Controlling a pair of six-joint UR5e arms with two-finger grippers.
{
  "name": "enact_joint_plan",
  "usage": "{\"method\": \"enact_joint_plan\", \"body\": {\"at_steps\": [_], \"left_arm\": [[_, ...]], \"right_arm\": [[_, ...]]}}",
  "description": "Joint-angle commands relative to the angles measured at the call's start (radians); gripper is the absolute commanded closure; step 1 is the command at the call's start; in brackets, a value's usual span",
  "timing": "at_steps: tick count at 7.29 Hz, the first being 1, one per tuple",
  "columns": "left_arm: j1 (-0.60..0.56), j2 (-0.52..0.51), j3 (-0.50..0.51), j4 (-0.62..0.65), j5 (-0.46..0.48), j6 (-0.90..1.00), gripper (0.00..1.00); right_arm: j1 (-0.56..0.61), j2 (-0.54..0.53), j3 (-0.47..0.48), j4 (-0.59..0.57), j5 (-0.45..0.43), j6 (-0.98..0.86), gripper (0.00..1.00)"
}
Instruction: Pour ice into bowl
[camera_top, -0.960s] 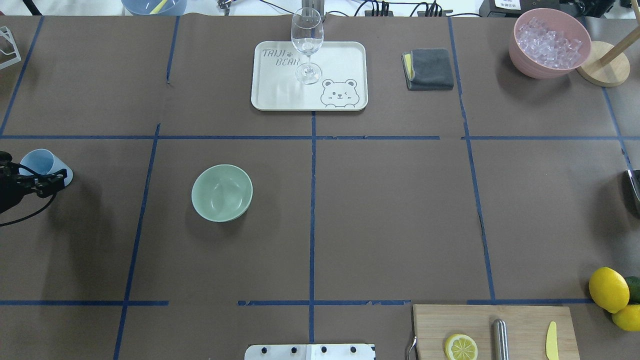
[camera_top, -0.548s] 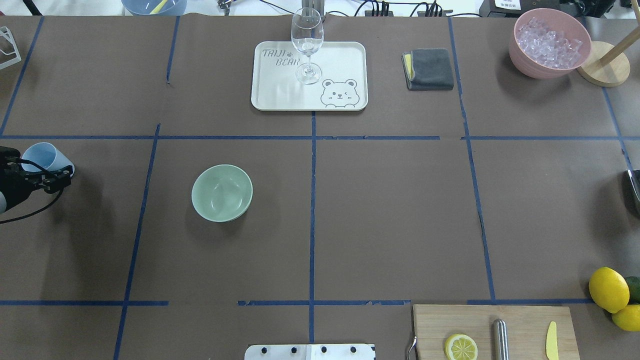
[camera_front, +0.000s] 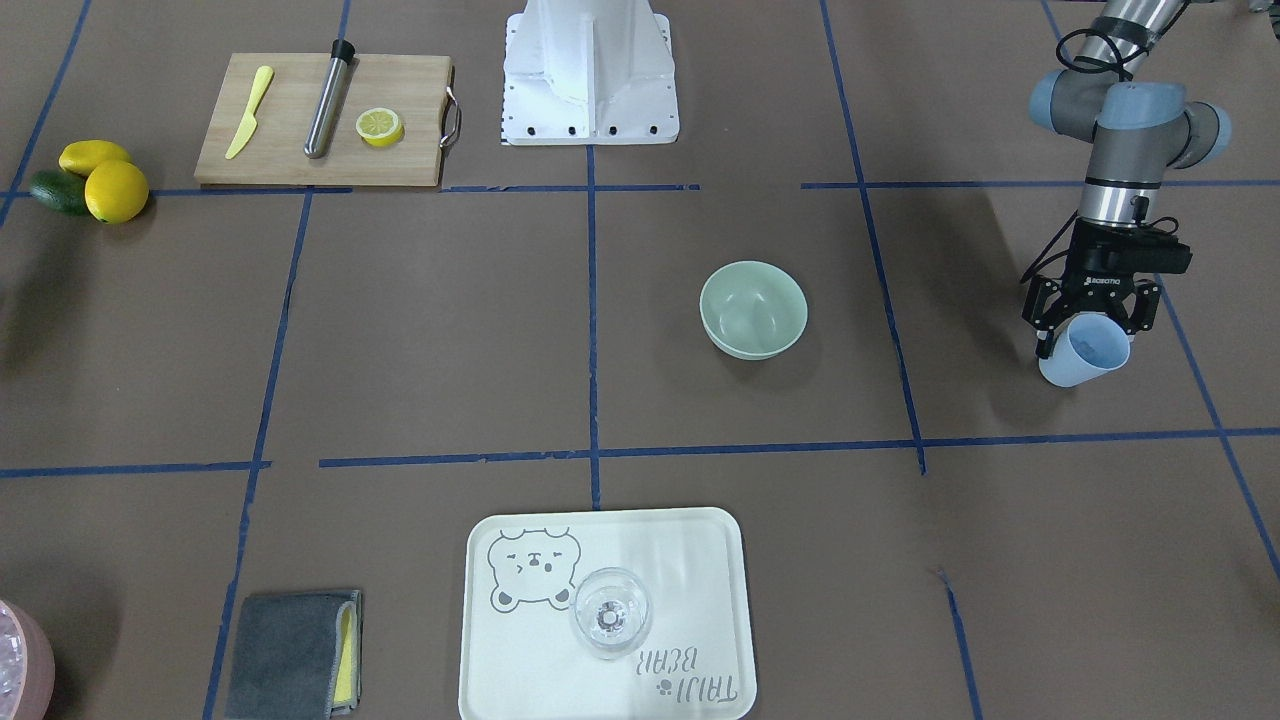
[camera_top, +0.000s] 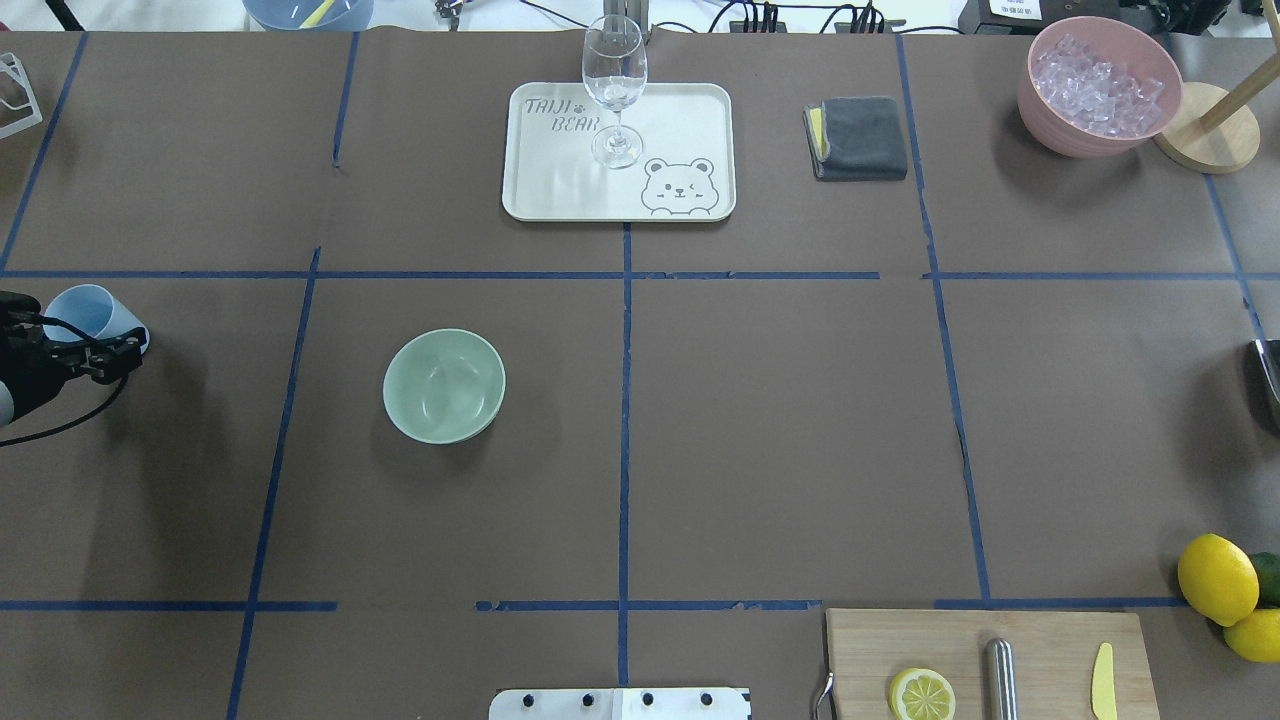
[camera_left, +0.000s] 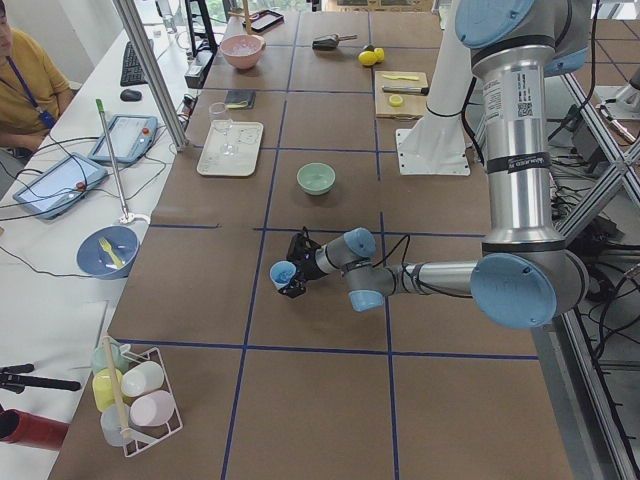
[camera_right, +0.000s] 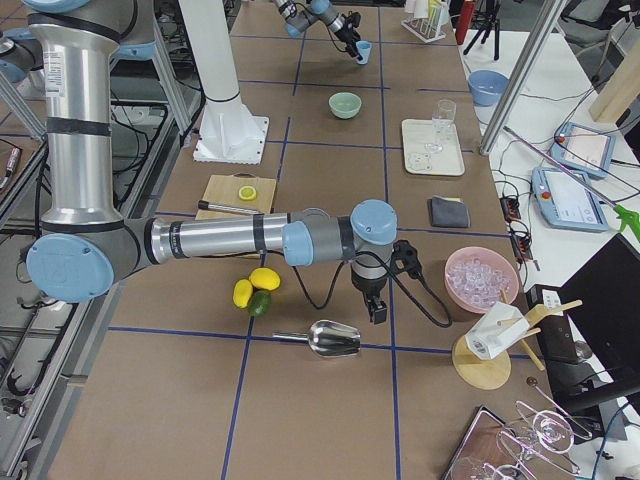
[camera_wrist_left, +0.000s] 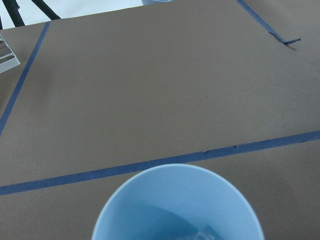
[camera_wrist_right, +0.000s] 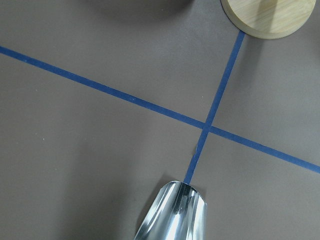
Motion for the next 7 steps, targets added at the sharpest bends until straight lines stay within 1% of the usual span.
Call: {"method": "enact_joint_plan", "body": {"at_steps": [1,2,3,5,7], "left_arm": [[-0.002,0.001,-0.008,-0.035,-0.003,-0.006,1.0],[-0.002,0.003,-0.015,-0.042,-0.03,0.003,1.0],[-0.006,0.005,-0.059,-0.034,-0.044,0.077,1.0],[-0.017,0.003,-0.139,-0.028,-0.049,0.269,1.0],[-0.049,-0.026,-0.184,-0.025,-0.066,0.508,1.0]], "right_arm": [[0.0,0.001,0.002,0.0,0.0,0.0,0.0],[0.0,0.002,0.002,0.0,0.0,0.0,0.0],[0.0,0.002,0.002,0.0,0.0,0.0,0.0],[0.0,0.001,0.0,0.0,-0.002,-0.001,0.0],[0.0,-0.002,-0.005,0.0,-0.002,-0.001,0.0]]}}
